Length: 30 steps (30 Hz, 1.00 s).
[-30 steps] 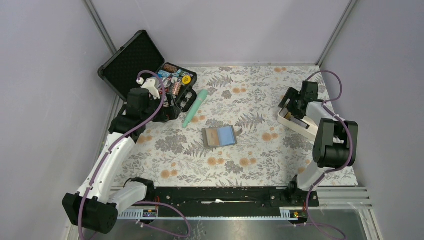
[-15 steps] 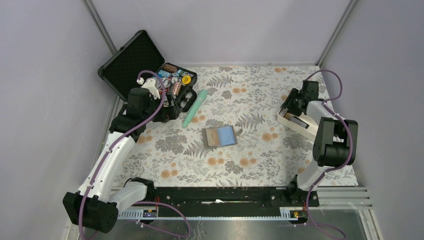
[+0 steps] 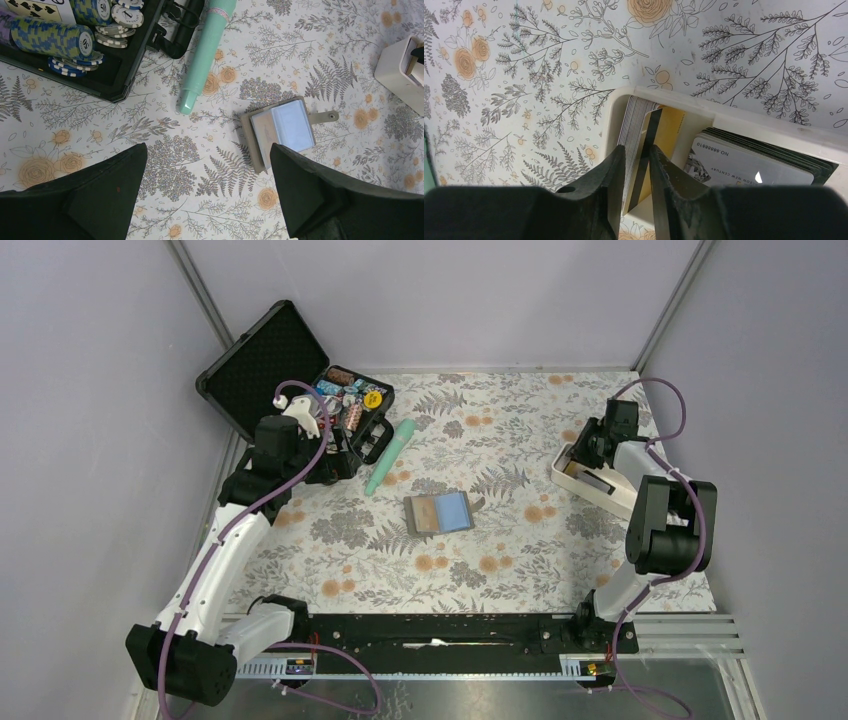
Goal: Put the credit cards into the card holder
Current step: Pick up the credit card from the storage box.
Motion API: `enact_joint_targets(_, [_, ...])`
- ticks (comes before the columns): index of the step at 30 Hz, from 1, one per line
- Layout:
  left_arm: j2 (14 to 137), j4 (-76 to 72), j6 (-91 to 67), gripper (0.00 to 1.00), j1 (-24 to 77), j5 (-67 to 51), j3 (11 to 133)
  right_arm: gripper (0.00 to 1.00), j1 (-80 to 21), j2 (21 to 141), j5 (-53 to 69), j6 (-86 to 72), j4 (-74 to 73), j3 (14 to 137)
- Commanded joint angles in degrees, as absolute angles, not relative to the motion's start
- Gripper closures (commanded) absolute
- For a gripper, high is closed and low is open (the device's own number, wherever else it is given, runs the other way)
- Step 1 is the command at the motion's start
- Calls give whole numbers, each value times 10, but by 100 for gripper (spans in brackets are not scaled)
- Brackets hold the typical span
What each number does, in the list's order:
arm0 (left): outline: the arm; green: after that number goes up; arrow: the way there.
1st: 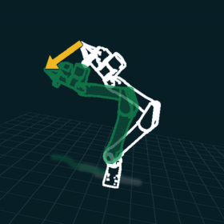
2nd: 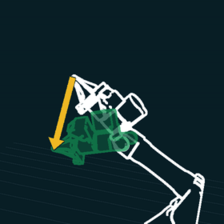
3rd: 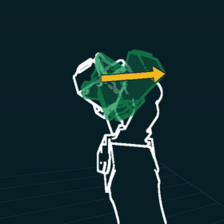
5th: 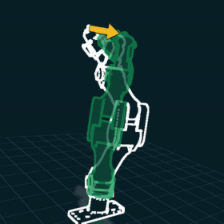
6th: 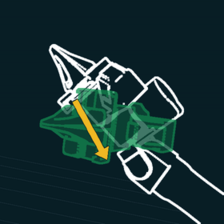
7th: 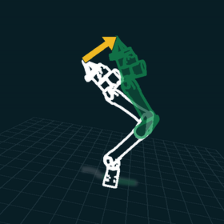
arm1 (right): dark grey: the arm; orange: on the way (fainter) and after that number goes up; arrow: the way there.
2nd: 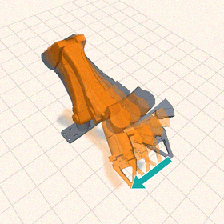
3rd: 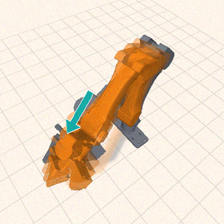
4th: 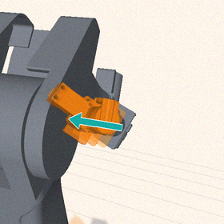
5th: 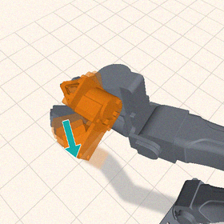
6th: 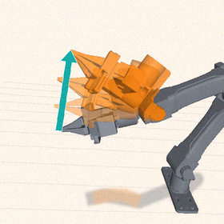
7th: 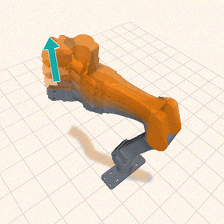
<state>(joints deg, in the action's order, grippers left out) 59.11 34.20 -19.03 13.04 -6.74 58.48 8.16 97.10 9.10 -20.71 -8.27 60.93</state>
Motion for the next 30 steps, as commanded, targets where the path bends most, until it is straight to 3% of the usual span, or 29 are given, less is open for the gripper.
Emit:
enact_joint_targets(1, [584,327,-187,1,127,-75,591,71,80,940,103,-206,-83,632])
enact_joint_targets(6, [585,326,-189,1,127,-80,591,79,80,935,100,-205,-89,634])
enact_joint_targets(30, [580,324,-193,1,127,-95,588,99,80,855,45,-210,-157,608])
